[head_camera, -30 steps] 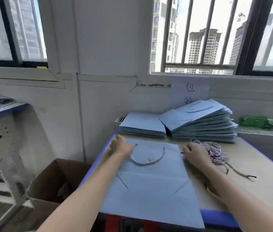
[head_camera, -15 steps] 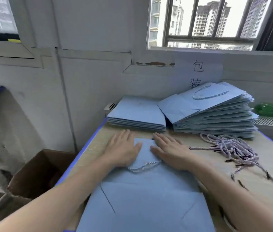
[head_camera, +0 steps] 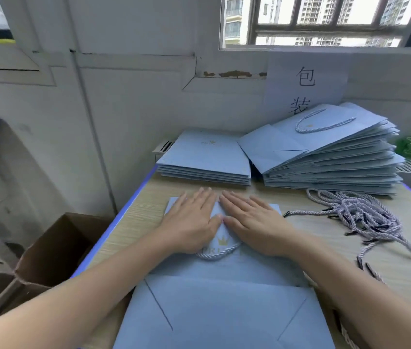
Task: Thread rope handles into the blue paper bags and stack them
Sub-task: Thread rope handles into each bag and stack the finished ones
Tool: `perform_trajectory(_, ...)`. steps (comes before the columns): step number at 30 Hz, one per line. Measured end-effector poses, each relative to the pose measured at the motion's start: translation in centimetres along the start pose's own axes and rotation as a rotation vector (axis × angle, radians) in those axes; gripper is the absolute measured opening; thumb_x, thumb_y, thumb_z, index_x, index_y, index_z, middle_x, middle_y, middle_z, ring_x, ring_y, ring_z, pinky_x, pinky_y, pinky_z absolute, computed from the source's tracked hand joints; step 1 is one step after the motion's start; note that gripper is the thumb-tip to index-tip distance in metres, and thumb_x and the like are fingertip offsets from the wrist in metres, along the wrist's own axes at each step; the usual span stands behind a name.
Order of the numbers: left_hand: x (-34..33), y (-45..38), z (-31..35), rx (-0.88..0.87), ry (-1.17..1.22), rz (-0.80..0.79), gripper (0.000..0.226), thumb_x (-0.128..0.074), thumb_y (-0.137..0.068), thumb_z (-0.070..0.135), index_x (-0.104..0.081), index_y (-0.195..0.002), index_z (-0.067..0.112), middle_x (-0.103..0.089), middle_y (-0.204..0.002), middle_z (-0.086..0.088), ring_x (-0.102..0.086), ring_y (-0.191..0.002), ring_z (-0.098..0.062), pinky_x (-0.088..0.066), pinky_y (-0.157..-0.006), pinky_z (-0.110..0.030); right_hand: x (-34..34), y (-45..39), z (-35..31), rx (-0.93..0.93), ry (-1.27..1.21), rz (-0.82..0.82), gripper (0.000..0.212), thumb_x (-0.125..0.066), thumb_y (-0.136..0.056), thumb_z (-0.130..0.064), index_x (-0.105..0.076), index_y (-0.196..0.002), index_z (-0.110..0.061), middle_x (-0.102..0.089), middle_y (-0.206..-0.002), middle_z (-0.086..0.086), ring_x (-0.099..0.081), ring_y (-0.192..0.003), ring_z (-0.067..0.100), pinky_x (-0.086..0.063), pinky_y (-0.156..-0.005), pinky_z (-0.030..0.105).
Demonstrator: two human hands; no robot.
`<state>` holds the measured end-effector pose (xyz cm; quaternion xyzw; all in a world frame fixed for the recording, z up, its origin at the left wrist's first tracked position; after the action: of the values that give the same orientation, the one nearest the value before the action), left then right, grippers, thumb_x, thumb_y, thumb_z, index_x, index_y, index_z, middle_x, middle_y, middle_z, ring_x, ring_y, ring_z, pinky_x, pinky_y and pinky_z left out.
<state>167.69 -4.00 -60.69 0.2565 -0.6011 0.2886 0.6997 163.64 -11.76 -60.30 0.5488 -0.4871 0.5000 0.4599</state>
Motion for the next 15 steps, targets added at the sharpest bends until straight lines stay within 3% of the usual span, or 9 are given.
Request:
perform_trajectory(3, 1.5, 0.0, -0.3, -0.018, 0.157, 0.098, 0.054, -0.032, -0.101, 0.039, -0.022, -0.15, 0.018, -0.018, -0.158, 0.004, -0.013, -0.144, -0.008, -0.003, -0.115, -0.026, 1.4, 0.3, 1.0, -0.052, -0.149, 0.126, 0.05, -0.027, -0.102, -0.033, -0.018, -0.15, -0.023, -0.015, -0.157, -0.009, -0.013, -0.142, 0.005, -0.006, -0.112, 0.022)
perform_trajectory(6, 2.9, 0.3, -1.5, -0.045, 0.386, 0.125, 0.051, -0.06, -0.091, 0.034, -0.045, -0.136, 0.016, -0.044, -0.136, 0.001, -0.038, -0.129, -0.014, -0.026, -0.108, -0.026, 2.4, 0.8, 2.5, -0.149, -0.229, 0.193, 0.046, -0.041, -0.098, -0.032, -0.037, -0.141, -0.016, -0.038, -0.147, 0.0, -0.032, -0.134, 0.016, -0.024, -0.106, 0.025)
perform_trajectory(9, 3.5, 0.5, -1.7, -0.092, 0.417, 0.125, 0.061, -0.073, -0.081, 0.029, -0.046, -0.134, 0.015, -0.046, -0.122, -0.001, -0.039, -0.122, -0.016, -0.03, -0.106, -0.029, 2.9, 1.2, 2.8, -0.166, -0.264, 0.16, 0.042, -0.052, -0.092, -0.033, -0.046, -0.129, -0.015, -0.05, -0.133, 0.006, -0.044, -0.121, 0.022, -0.035, -0.096, 0.03)
perform_trajectory(12, 4.2, 0.6, -0.9, -0.12, 0.402, 0.161, 0.059, -0.078, -0.075, 0.028, -0.053, -0.128, 0.018, -0.04, -0.109, 0.002, -0.036, -0.112, -0.015, -0.032, -0.102, -0.03, 4.2, 1.9, 1.9, -0.16, -0.232, 0.149, 0.038, -0.059, -0.086, -0.029, -0.043, -0.118, -0.015, -0.055, -0.12, 0.005, -0.051, -0.106, 0.024, -0.035, -0.079, 0.033)
perform_trajectory(15, 8.0, 0.0, 1.0, -0.208, 0.185, 0.367, 0.045, -0.08, -0.071, 0.025, -0.06, -0.109, 0.013, -0.038, -0.101, 0.001, -0.032, -0.097, -0.014, -0.031, -0.092, -0.033, 7.6, 2.2, 1.2, -0.093, -0.055, 0.205, 0.028, -0.055, -0.088, -0.022, -0.039, -0.11, -0.014, -0.046, -0.109, 0.003, -0.05, -0.093, 0.027, -0.036, -0.069, 0.035)
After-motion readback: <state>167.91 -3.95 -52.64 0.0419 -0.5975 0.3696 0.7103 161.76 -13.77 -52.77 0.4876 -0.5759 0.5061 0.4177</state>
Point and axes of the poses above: each hand's wrist, its own y-axis away from the middle knuckle, its own x-axis out of the back of the hand, z = x × y, the point moved 9 cm from there along -y, towards the middle knuckle
